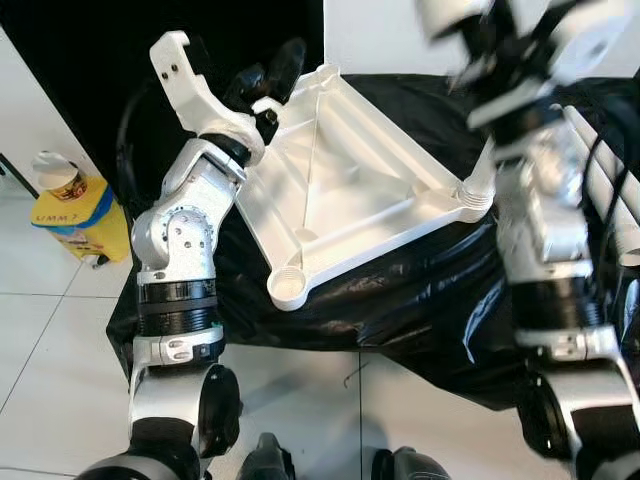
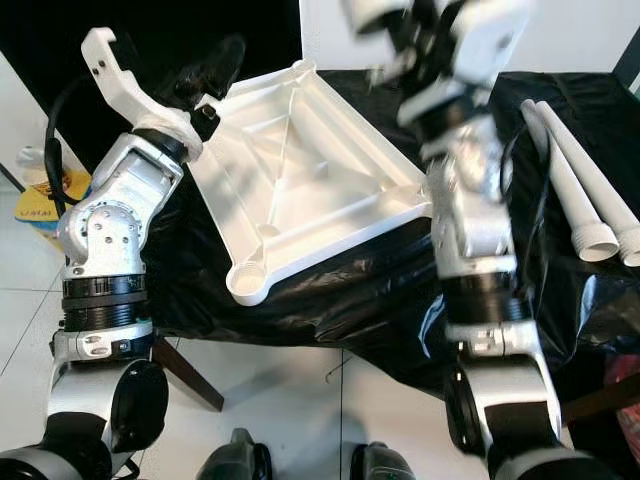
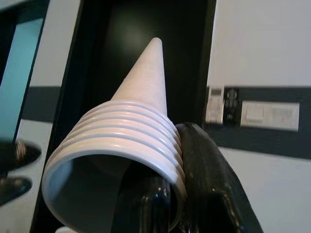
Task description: Building children table
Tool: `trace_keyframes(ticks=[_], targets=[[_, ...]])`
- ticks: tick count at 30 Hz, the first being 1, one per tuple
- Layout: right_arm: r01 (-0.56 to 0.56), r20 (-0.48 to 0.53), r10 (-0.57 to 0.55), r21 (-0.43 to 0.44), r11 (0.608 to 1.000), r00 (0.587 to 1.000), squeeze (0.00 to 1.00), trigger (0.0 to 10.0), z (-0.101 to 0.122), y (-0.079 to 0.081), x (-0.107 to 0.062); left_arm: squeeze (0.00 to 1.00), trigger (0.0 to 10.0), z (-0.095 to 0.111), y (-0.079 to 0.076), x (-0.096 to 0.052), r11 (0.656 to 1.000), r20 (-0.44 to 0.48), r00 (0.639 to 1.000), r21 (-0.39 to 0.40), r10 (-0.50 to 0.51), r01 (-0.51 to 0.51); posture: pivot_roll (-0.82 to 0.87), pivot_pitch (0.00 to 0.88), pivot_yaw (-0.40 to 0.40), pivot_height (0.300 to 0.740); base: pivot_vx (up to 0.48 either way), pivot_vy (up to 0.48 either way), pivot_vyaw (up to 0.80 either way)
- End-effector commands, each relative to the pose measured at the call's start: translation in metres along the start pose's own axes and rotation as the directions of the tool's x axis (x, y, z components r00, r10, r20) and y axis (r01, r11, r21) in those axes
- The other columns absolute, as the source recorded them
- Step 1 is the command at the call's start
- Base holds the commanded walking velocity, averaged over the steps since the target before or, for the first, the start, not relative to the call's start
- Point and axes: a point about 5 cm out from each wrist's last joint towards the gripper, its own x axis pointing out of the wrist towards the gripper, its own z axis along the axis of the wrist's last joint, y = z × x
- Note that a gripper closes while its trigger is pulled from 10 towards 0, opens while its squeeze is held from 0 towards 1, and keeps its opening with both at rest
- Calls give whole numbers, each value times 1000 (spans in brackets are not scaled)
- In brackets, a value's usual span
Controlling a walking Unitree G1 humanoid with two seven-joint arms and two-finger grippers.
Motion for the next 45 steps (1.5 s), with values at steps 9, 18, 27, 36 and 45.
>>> trace_keyframes(ticks=[9, 18, 27, 36, 45], targets=[[-100, -148, 116, 116, 988, 982, 0, 10000, -21, 34, -37, 0, 10000, -32, -34, -17, 848, -43, 878, -284, -477, 447, 45, 18, 28, 740, 0, 0, 0], [-223, -216, 267, 208, 952, 939, 0, 10000, -27, 60, -53, 0, 10000, -32, -36, -19, 817, -11, 874, -361, -485, 449, 41, 38, 36, 740, 0, 0, 0], [-294, -254, 356, 252, 922, 899, 0, 10000, -28, 70, -67, 0, 10000, -19, -13, -11, 860, 10, 921, -353, -390, 368, 38, 50, 37, 740, 0, 0, 0], [-315, -293, 386, 262, 912, 875, 0, 10000, -25, 68, -77, 0, 10000, 4, 24, -5, 931, -18, 968, -277, -251, 237, 30, 57, 45, 740, 0, 0, 0], [-314, -311, 396, 282, 907, 864, 0, 10000, -20, 67, -84, 0, 4157, 16, 60, -7, 963, -35, 998, -265, -58, 46, 24, 60, 53, 740, 0, 0, 0]])
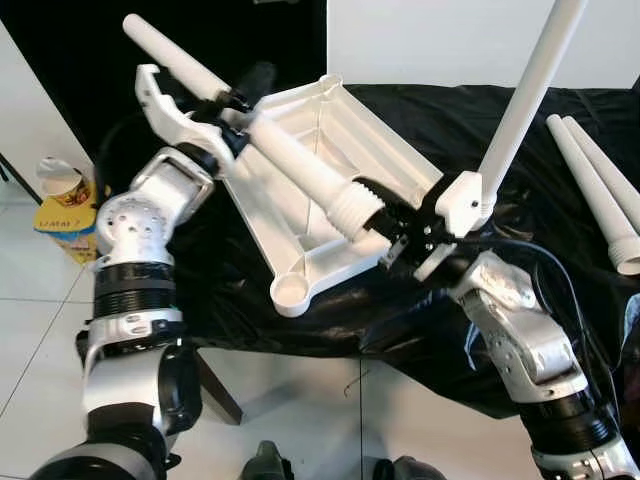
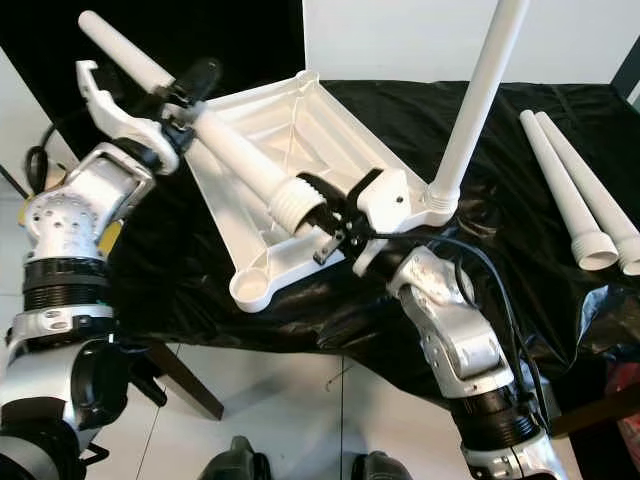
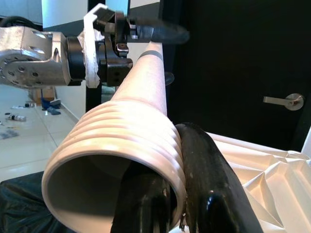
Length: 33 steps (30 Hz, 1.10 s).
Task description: Building children table
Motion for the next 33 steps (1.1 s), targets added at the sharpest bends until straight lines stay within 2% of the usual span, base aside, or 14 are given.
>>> trace_keyframes(ticks=[1, 2, 12, 13, 16, 17, 25, 26, 27, 28, 33], targets=[[-7, 8, 7, 6, 1000, 1000, 0, 10000, 3, 1, -2, 0, 4157, 4, -11, 0, 975, 10, 975, 12, -222, 221, 24, 60, 53, 740, 0, 0, 0], [-8, 8, 8, 7, 1000, 1000, 0, 10000, 3, 1, -2, 0, 0, 4, -8, 0, 979, 9, 979, 6, -203, 203, 25, 60, 53, 740, 0, 0, 0], [-7, 14, 6, 5, 1000, 1000, 0, 10000, 5, 1, -2, 0, 0, 2, -5, 1, 980, -1, 980, -21, -197, 197, 31, 65, 48, 740, 0, 0, 0], [-4, 8, 4, 12, 1000, 1000, 867, 10000, 4, 1, -3, 0, 0, 3, -5, 2, 979, 6, 979, -31, -202, 203, 31, 67, 47, 740, 0, 0, 0], [0, 3, 0, 20, 1000, 1000, 867, 10000, 4, 1, -4, 0, 0, 4, -5, 3, 977, 11, 978, -40, -210, 210, 28, 68, 47, 740, 0, 0, 0], [0, -5, 0, 27, 1000, 1000, 1000, 10000, 4, 0, -5, 0, 0, 6, -5, 3, 977, 25, 979, -57, -203, 204, 26, 69, 45, 740, 0, 0, 0], [-2, -48, 3, 21, 1000, 999, 1000, 10000, 0, -3, -14, 0, 0, 15, 3, 5, 981, 92, 985, -117, -144, 154, 18, 69, 41, 740, 0, 0, 0], [4, -69, -4, 12, 1000, 998, 1000, 10000, -2, -6, -19, 0, 8392, 17, 5, 5, 983, 102, 986, -117, -130, 142, 15, 70, 40, 740, 0, 0, 0], [4, -69, -4, 12, 1000, 998, 1000, 10000, -2, -6, -19, 0, 8392, 17, 5, 5, 983, 102, 986, -117, -130, 142, 15, 70, 40, 740, 0, 0, 0], [13, -96, -12, 0, 1000, 995, 1000, 10000, -4, -10, -25, 0, 10000, 17, 7, 5, 986, 99, 988, -98, -122, 132, 13, 70, 40, 740, 0, 0, 0], [12, -163, -17, -32, 999, 986, 1000, 10000, -8, -17, -38, 0, 10000, 17, 11, 4, 991, 98, 990, -79, -97, 105, 7, 69, 36, 740, 0, 0, 0]])
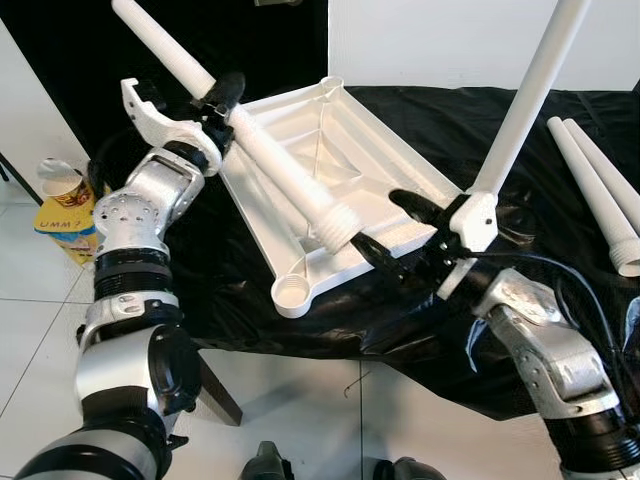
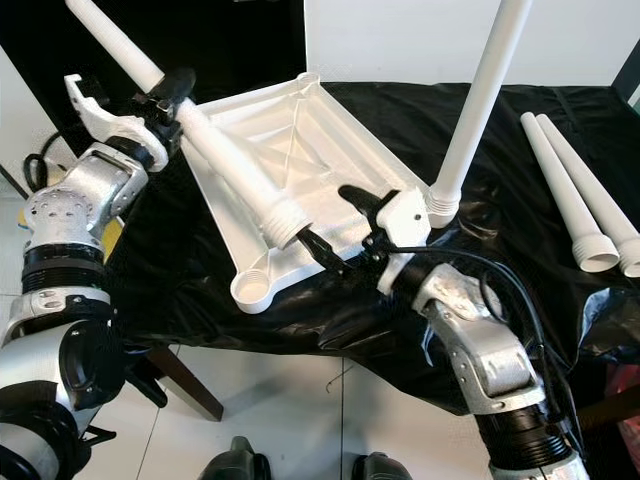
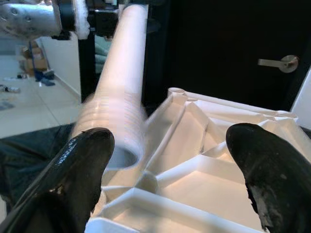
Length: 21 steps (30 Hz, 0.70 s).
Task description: Building children table
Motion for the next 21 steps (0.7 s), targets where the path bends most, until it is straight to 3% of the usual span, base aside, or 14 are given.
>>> trace_keyframes(ticks=[1, 4, 5, 8, 10, 16, 17, 18, 20, 21], targets=[[-2, -39, 1, -23, 1000, 999, 0, 10000, -2, -5, -10, 0, 5176, 3, -7, -1, 986, 14, 986, 21, -166, 165, 3, 69, 35, 740, 0, 0, 0], [-8, -66, 5, -38, 999, 998, 0, 10000, -4, -7, -13, 0, 5176, 3, -6, -1, 986, 21, 986, 17, -164, 164, 3, 68, 35, 740, 0, 0, 0], [-13, -92, 8, -50, 999, 996, 0, 10000, -6, -9, -17, 0, 0, 2, -5, -1, 987, 25, 987, 16, -161, 161, 1, 67, 33, 740, 0, 0, 0], [-6, -117, -1, -62, 998, 993, 0, 10000, -7, -12, -20, 0, 0, 1, -4, -1, 987, 25, 987, 27, -157, 157, -2, 66, 33, 740, 0, 0, 0], [50, -137, -59, -66, 997, 989, 0, 10000, -5, -21, -16, 0, 0, -7, -12, 1, 973, -4, 982, 133, -188, 187, -5, 63, 32, 740, 0, 0, 0], [76, -136, -83, -56, 996, 987, 0, 10000, -3, -23, -13, 0, 0, -12, -17, 2, 963, -24, 979, 181, -201, 202, -4, 62, 31, 740, 0, 0, 0], [117, -132, -120, -31, 993, 984, 0, 10000, 0, -26, -5, 0, 10000, -24, -26, 6, 933, -70, 975, 285, -211, 222, -2, 61, 27, 740, 0, 0, 0], [117, -132, -120, -31, 993, 984, 0, 10000, 0, -26, -5, 0, 10000, -24, -26, 6, 933, -70, 975, 285, -211, 222, -2, 61, 27, 740, 0, 0, 0], [153, -119, -151, 1, 988, 981, 0, 10000, 4, -26, 12, 0, 10000, -47, -45, 12, 842, -140, 961, 464, -237, 275, 1, 55, 23, 740, 0, 0, 0], [153, -119, -151, 1, 988, 981, 0, 10000, 4, -26, 12, 0, 10000, -47, -45, 12, 842, -140, 961, 464, -237, 275, 1, 55, 23, 740, 0, 0, 0]])
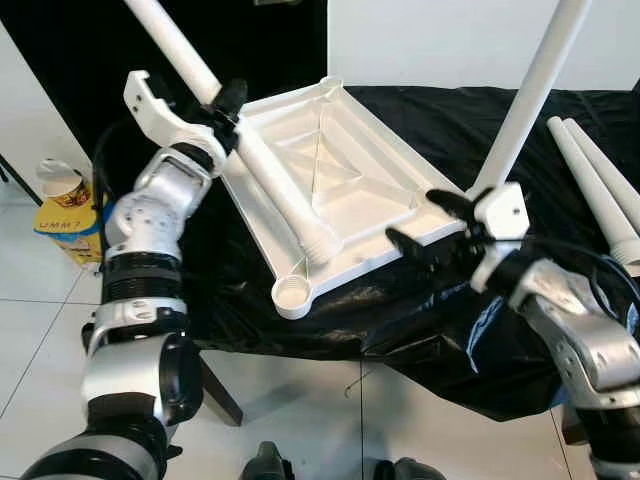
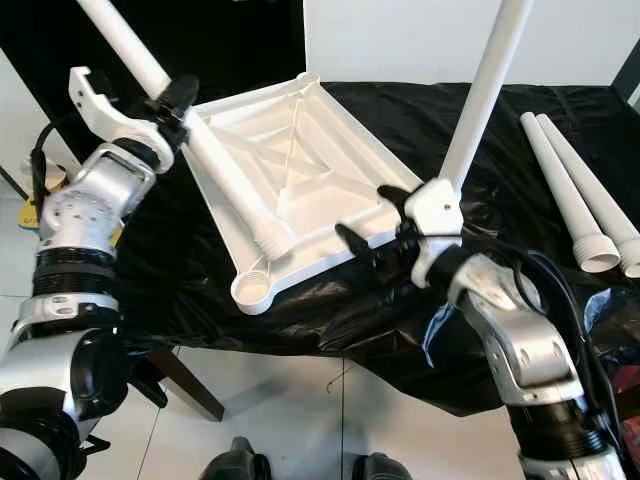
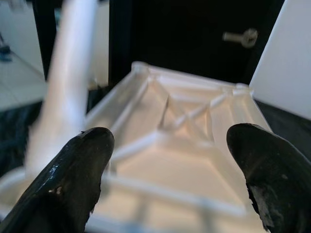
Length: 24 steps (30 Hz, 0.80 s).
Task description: Building children table
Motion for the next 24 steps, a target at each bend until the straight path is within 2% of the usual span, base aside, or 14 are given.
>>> trace_keyframes(ticks=[1, 3, 4, 8, 10, 13, 15, 20, 22, 23, 24], targets=[[18, -20, -17, 19, 1000, 1000, 0, 10000, -2, 0, 3, 0, 10000, -3, -24, 1, 966, -9, 970, 93, -242, 241, 1, 55, 23, 740, 0, 0, 0], [7, -11, -7, 64, 998, 1000, 0, 10000, 1, 7, 16, 0, 10000, -15, -48, 5, 924, -47, 956, 247, -289, 291, 7, 50, 17, 740, 0, 0, 0], [7, -11, -7, 64, 998, 1000, 0, 10000, 1, 7, 16, 0, 10000, -15, -48, 5, 924, -47, 956, 247, -289, 291, 7, 50, 17, 740, 0, 0, 0], [-25, -19, 28, 115, 993, 999, 0, 10000, 1, 18, 29, 0, 10000, -27, -77, 9, 862, -67, 933, 365, -354, 353, 12, 41, 12, 740, 0, 0, 0], [-25, -19, 28, 115, 993, 999, 0, 10000, 1, 18, 29, 0, 10000, -27, -77, 9, 862, -67, 933, 365, -354, 353, 12, 41, 12, 740, 0, 0, 0], [-26, -39, 32, 138, 990, 999, 0, 10000, -1, 21, 34, 0, 10000, -30, -90, 11, 832, -64, 922, 411, -381, 372, 13, 35, 12, 740, 0, 0, 0], [-26, -39, 32, 138, 990, 999, 0, 10000, -1, 21, 34, 0, 10000, -30, -90, 11, 832, -64, 922, 411, -381, 372, 13, 35, 12, 740, 0, 0, 0], [-4, -62, 16, 190, 982, 998, 0, 10000, -5, 26, 42, 0, 10000, -31, -108, 13, 805, -40, 908, 447, -416, 389, 13, 29, 14, 740, 0, 0, 0], [-4, -62, 16, 190, 982, 998, 0, 10000, -5, 26, 42, 0, 10000, -31, -108, 13, 805, -40, 908, 447, -416, 389, 13, 29, 14, 740, 0, 0, 0], [4, -70, 11, 209, 978, 997, 0, 10000, -7, 27, 44, 0, 10000, -31, -114, 13, 796, -31, 902, 458, -432, 397, 12, 27, 15, 740, 0, 0, 0], [4, -70, 11, 209, 978, 997, 0, 10000, -7, 27, 44, 0, 10000, -31, -114, 13, 796, -31, 902, 458, -432, 397, 12, 27, 15, 740, 0, 0, 0]])
